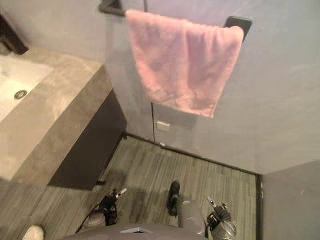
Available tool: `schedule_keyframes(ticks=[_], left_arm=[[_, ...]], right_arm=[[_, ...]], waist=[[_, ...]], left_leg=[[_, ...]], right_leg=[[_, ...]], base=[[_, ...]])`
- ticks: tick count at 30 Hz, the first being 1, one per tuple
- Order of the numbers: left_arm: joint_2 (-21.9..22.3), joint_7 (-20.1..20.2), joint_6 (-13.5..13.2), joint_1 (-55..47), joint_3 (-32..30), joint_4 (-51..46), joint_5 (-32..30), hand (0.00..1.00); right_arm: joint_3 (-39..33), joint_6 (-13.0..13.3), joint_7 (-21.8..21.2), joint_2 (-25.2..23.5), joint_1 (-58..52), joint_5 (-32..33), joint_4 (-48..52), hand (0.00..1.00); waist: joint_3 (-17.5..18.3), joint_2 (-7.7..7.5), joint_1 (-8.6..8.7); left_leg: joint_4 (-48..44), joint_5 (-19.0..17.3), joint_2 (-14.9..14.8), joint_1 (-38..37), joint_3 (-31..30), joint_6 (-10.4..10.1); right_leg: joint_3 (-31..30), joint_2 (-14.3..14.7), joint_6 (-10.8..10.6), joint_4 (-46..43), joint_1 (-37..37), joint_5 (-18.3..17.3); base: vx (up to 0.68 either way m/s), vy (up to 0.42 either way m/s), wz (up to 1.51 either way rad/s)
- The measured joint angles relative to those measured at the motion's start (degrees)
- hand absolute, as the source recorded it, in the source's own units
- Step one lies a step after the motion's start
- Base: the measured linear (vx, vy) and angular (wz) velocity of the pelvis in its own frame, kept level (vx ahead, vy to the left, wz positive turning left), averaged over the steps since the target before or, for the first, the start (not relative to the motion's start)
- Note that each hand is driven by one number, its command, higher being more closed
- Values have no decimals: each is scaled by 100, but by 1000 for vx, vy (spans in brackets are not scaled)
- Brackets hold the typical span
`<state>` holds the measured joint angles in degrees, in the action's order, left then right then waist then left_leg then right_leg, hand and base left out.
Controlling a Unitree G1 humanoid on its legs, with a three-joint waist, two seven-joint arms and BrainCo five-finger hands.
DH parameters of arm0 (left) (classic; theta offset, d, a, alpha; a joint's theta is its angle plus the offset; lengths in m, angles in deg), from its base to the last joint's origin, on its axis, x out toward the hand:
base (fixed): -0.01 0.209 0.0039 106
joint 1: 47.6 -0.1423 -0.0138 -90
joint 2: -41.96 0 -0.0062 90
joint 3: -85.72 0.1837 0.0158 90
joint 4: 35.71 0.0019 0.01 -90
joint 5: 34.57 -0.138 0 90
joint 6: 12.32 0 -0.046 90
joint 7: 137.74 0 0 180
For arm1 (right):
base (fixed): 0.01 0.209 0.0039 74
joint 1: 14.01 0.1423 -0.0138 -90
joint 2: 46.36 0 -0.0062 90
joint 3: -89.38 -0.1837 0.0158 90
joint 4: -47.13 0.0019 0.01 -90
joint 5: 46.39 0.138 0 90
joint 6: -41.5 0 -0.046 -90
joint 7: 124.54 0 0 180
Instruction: Organize washtable
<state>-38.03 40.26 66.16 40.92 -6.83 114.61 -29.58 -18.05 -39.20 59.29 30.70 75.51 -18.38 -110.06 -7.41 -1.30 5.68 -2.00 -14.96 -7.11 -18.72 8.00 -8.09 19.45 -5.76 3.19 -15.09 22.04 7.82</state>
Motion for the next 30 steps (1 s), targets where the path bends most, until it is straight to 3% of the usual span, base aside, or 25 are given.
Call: schedule_keyframes(ticks=[1,2,4,5,6,8,10,11,14,17,20,22,23,24,25,26,30], left_arm=[[-101,-11,-1,49,52,-2,0,0],[-169,-28,4,-35,50,32,-2,0],[-162,-61,-22,-89,15,19,0,0],[-159,-85,-22,-84,-53,25,5,0],[-158,-88,-24,-89,-125,25,6,0],[-147,-71,15,-277,-319,70,7,0],[-151,-40,42,-555,-440,72,43,0],[-217,-14,64,-588,-485,99,-11,0],[-188,40,153,-777,-573,332,-193,0],[-113,42,214,-730,-651,470,-178,0],[-115,29,212,-698,-646,471,-163,0],[-126,-57,209,-493,-514,434,-159,0],[-127,-92,205,-492,-484,408,-153,0],[-159,-130,195,-464,-428,286,-147,0],[-181,-156,162,-376,-435,216,-148,0],[-165,-193,174,-348,-427,231,-150,0],[-149,-200,173,-322,-360,211,-152,0]], right_arm=[[200,-4,-5,-32,-10,1,-31,0],[364,-11,-2,-59,-101,1,-17,0],[363,-36,-5,-95,-316,-3,-24,0],[326,-114,4,-46,-350,-2,-23,0],[340,-129,1,-14,-329,-4,-21,0],[334,-121,-7,75,-287,-5,0,0],[341,-120,-36,44,-321,-8,1,0],[345,-121,-86,37,-326,-21,-1,0],[392,-118,-192,15,-227,-52,4,0],[496,-115,-196,58,-71,-72,4,0],[673,-112,-184,78,-4,-357,12,0],[869,-112,-142,160,-28,-649,-27,0],[870,-112,-135,162,-28,-701,-35,0],[837,-115,-126,126,-7,-729,-38,0],[757,-109,-107,101,-27,-729,-54,0],[646,-106,-81,106,-28,-729,-47,0],[432,-120,-12,110,-227,-732,-73,0]], waist=[[-20,-234,-19],[-31,-361,-27],[-19,-375,-14],[-26,-287,-11],[-38,-250,-29],[-127,-46,-44],[-79,-113,-117],[-12,-194,-253],[464,-165,-352],[503,-42,-462],[469,-3,-463],[391,84,-470],[376,108,-462],[374,-15,-474],[296,-16,-496],[281,-7,-478],[282,1,-411]], left_leg=[[-96,-9,259,11,8,17],[-265,-104,466,21,-52,190],[-528,-300,594,246,-66,519],[-639,-380,571,543,-113,651],[-708,-376,546,719,-134,653],[-1039,-321,315,1057,-468,637],[-1074,-298,355,1041,-743,627],[-1131,-288,425,1116,-860,610],[-1016,-76,379,1574,-1045,487],[-805,253,280,1871,-1226,376],[-623,495,275,2064,-1514,296],[-741,795,277,2483,-2271,77],[-745,903,269,2574,-2345,-29],[-531,1275,308,2630,-2360,-89],[-1040,1050,308,2766,-1774,240],[-2059,626,290,3065,-1250,512],[-3260,152,66,2781,-556,524]], right_leg=[[-258,-158,-145,120,-37,202],[-648,-223,-403,463,-245,478],[-1195,-191,-749,1028,-489,825],[-1545,-46,-525,721,-406,567],[-1696,25,-509,344,-279,319],[-2014,354,-488,-1316,-335,-888],[-2236,326,-619,-1740,-795,-1600],[-2431,283,-719,-1631,-960,-1812],[-2661,353,-802,-496,-1111,-1731],[-2520,431,-695,60,-1032,-1261],[-2288,432,-629,221,-995,-1126],[-1735,421,-503,261,-1011,-1148],[-1740,469,-431,261,-1012,-1192],[-1727,434,-298,345,-1024,-1207],[-1360,277,-135,369,-1023,-1079],[-1022,174,-118,371,-1032,-1050],[-350,-76,-158,627,-1303,-939]], base=[[-363,410,-15],[-341,372,-9],[-195,217,30],[69,-21,51],[428,-147,65],[724,-222,76],[575,-174,77],[422,-178,60],[270,-232,30],[187,-242,17],[171,-261,61],[22,-272,152],[-224,-98,157],[-185,-29,141],[-259,2,169],[-183,19,130],[-182,69,114]])
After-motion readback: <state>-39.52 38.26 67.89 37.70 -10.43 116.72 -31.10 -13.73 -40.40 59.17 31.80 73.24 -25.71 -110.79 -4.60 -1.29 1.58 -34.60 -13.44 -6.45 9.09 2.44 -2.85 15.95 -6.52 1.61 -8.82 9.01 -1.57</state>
